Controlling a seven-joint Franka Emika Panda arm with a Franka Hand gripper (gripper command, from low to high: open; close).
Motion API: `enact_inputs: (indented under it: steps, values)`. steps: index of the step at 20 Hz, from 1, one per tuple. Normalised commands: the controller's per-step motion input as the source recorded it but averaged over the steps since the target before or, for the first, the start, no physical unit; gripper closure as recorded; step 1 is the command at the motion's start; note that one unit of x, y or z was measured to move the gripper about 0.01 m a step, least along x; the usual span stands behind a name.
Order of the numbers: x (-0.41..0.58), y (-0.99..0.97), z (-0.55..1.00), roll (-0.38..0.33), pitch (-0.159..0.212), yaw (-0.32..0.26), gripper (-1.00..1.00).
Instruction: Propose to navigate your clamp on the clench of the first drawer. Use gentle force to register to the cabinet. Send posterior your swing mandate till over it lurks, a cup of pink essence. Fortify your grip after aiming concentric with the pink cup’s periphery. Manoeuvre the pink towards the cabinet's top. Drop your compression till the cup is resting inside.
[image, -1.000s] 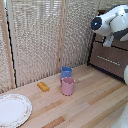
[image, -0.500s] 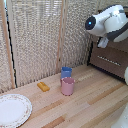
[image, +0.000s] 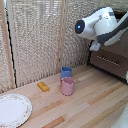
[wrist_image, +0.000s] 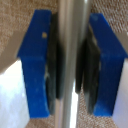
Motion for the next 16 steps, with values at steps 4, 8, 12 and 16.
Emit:
enact_inputs:
  steps: [4,8,12,16]
  values:
    - [0.138,0.26,-0.02,-0.014,0.018,0.002,-1.00]
    - [0.049,0.03,0.06,0.011,0.113,0.000,-1.00]
    - [-0.029,0.03,0.02,0.059,0.040,0.026,-1.00]
    - [-0.006,0.40,0.21,0.064,-0.037,0.019,-1.00]
